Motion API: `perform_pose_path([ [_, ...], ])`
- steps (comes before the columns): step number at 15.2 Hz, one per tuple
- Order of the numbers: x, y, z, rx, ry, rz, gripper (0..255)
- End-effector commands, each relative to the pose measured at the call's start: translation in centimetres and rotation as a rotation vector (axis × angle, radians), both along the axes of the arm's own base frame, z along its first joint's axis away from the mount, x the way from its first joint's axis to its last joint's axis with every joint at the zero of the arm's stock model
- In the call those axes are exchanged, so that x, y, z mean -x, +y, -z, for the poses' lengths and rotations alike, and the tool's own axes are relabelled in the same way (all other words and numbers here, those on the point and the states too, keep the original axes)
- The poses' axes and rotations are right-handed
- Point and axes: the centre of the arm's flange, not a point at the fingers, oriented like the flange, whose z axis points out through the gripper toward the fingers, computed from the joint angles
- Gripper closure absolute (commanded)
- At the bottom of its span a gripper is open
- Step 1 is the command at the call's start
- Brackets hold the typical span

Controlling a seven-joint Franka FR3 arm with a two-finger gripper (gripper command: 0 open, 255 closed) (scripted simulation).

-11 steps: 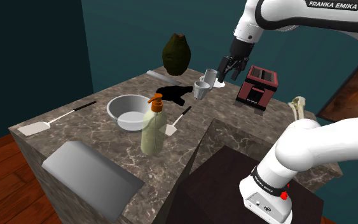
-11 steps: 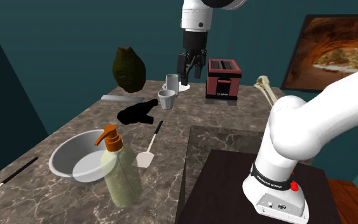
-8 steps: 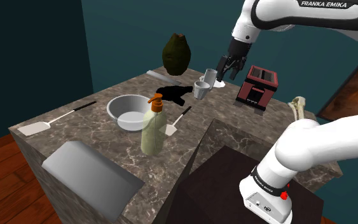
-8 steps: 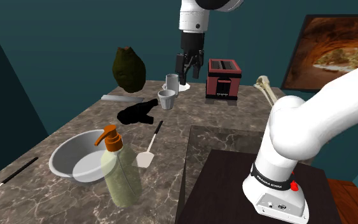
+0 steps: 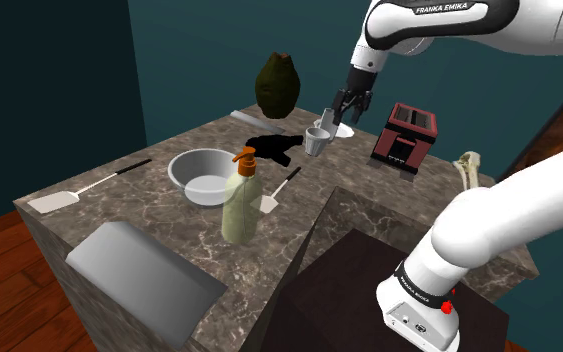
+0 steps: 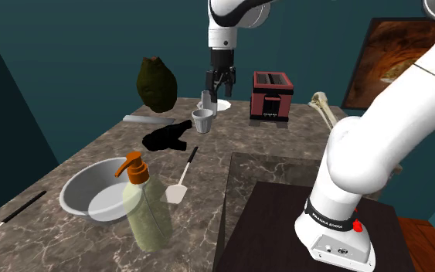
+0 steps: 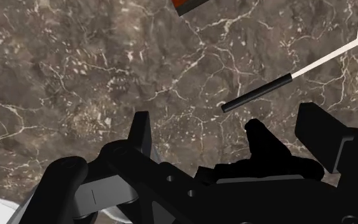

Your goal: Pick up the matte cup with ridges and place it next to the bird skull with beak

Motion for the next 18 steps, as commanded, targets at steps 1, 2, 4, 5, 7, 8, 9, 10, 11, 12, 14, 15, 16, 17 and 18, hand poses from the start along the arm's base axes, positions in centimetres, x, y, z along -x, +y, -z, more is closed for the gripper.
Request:
perform_pose_path([
  [1, -2.2, -1.8, 0.9, -0.01, 0.015, 0.0, 0],
  [2, -3.2, -2.8, 1.4, -0.016, 0.022, -0.001, 0],
  [4, -5.1, -4.7, 2.5, -0.027, 0.037, -0.001, 0],
  [5, -6.0, -5.6, 3.1, -0.033, 0.044, -0.001, 0],
  [7, -7.9, -7.5, 4.2, -0.044, 0.059, -0.001, 0],
  [8, -8.9, -8.5, 4.8, -0.049, 0.067, -0.001, 0],
  [9, -9.8, -9.4, 5.4, -0.055, 0.074, -0.001, 0],
  [10, -10.8, -10.4, 6.0, -0.061, 0.081, -0.002, 0],
  [11, -11.7, -11.3, 6.6, -0.066, 0.089, -0.002, 0],
  [12, -12.6, -12.2, 7.2, -0.072, 0.096, -0.002, 0],
  [14, -14.5, -14.1, 8.5, -0.083, 0.111, -0.002, 0],
  [15, -15.4, -15.0, 9.2, -0.089, 0.118, -0.002, 0],
  [16, -16.1, -15.7, 9.7, -0.093, 0.124, -0.002, 0],
  [17, -16.0, -15.6, 10.2, -0.093, 0.124, -0.002, 0],
  [18, -15.9, -15.5, 10.8, -0.093, 0.124, -0.002, 0],
])
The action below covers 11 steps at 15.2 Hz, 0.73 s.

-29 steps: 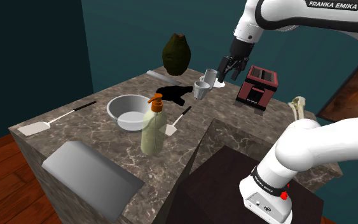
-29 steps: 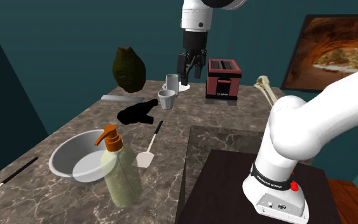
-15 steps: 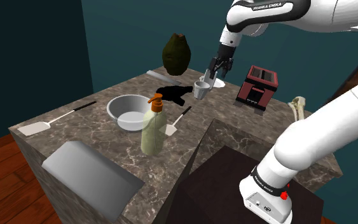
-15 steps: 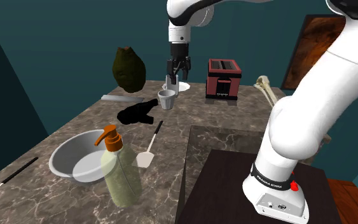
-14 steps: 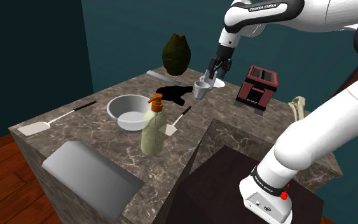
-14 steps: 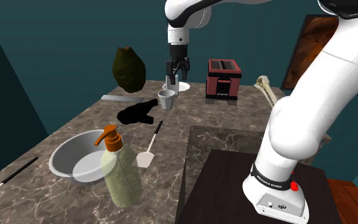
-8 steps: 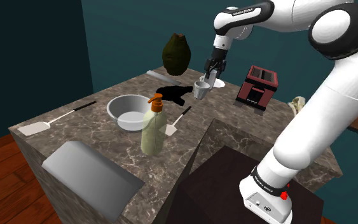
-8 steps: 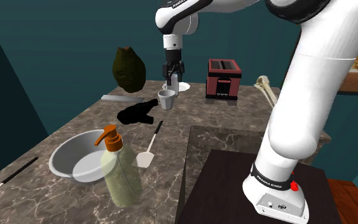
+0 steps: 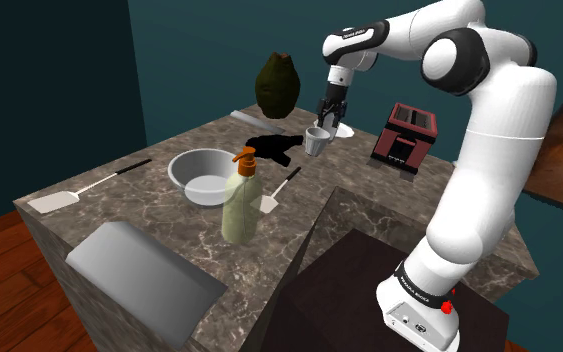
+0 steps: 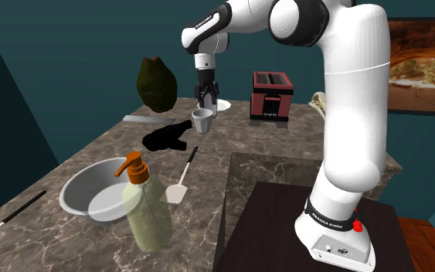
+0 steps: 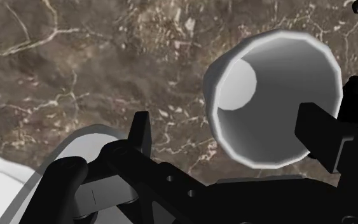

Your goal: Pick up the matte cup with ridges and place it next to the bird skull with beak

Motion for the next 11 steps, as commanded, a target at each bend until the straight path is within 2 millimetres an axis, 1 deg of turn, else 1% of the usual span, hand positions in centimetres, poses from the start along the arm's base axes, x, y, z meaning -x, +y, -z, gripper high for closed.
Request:
perform_pose_path([
  [1, -0.2, 0.0, 1.2, -0.001, 0.001, 0.0, 0],
  [6, 0.1, 0.4, 3.5, -0.001, 0.001, 0.0, 0],
  [11, 0.1, 0.4, 3.5, -0.001, 0.001, 0.0, 0],
])
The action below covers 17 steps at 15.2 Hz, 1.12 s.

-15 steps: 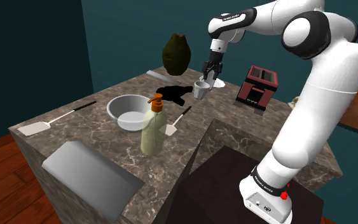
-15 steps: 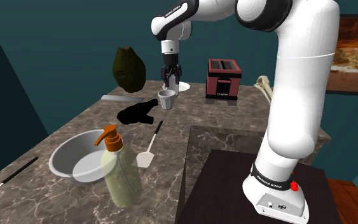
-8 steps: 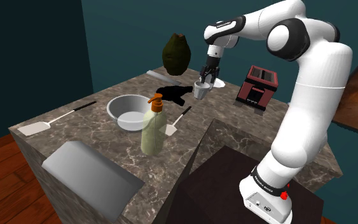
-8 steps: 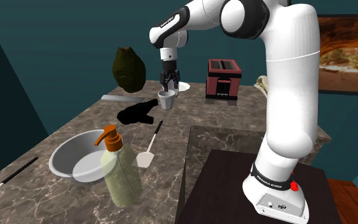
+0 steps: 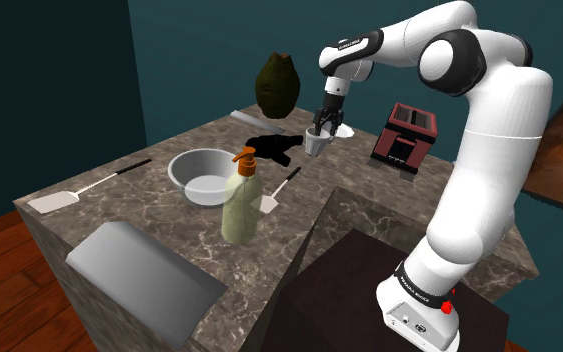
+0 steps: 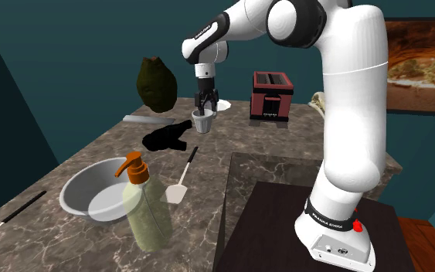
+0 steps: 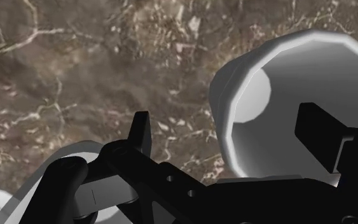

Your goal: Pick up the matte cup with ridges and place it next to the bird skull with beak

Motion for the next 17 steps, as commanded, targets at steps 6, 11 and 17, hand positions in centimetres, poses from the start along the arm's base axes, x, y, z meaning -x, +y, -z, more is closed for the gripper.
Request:
perform_pose_path([
  [6, 0.0, 0.0, 0.0, 0.0, 0.0, 0.0, 255],
  [11, 0.0, 0.0, 0.0, 0.0, 0.0, 0.0, 255],
  [17, 0.0, 0.0, -2.6, 0.0, 0.0, 0.0, 255],
])
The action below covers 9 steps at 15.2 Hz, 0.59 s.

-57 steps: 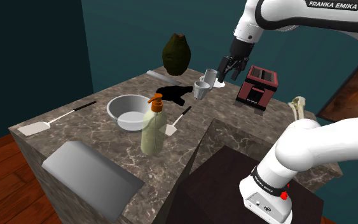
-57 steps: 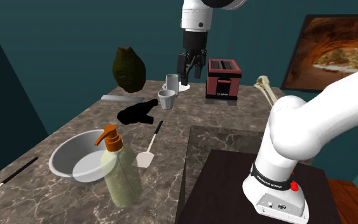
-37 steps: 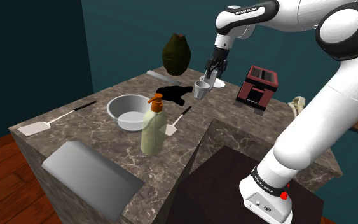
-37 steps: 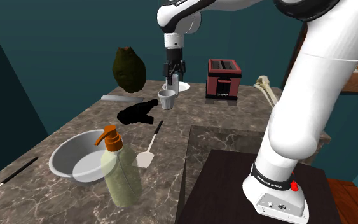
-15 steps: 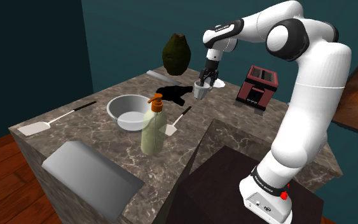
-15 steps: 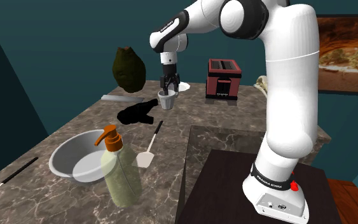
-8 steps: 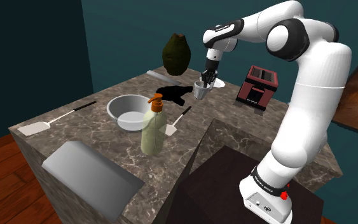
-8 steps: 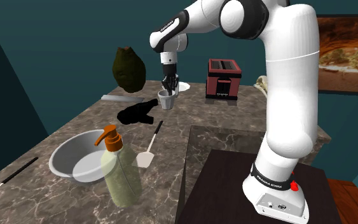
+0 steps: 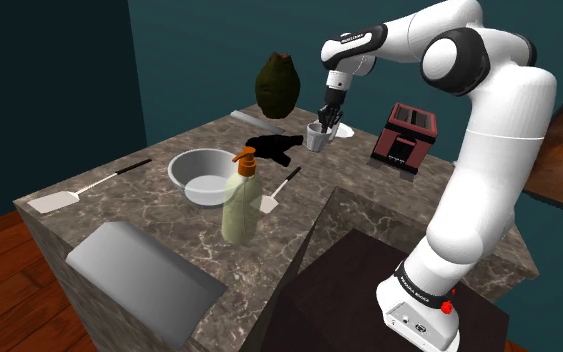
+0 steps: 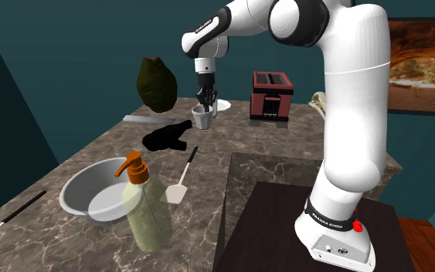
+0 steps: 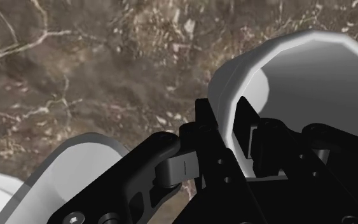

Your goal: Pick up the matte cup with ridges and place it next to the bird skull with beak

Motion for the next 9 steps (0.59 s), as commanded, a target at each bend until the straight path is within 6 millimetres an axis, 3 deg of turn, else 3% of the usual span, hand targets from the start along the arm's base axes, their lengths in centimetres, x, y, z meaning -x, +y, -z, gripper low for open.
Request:
perform_pose_path([
  [1, 0.0, 0.0, -1.1, 0.0, 0.0, 0.0, 255],
  [9, 0.0, 0.0, -5.4, 0.0, 0.0, 0.0, 255],
])
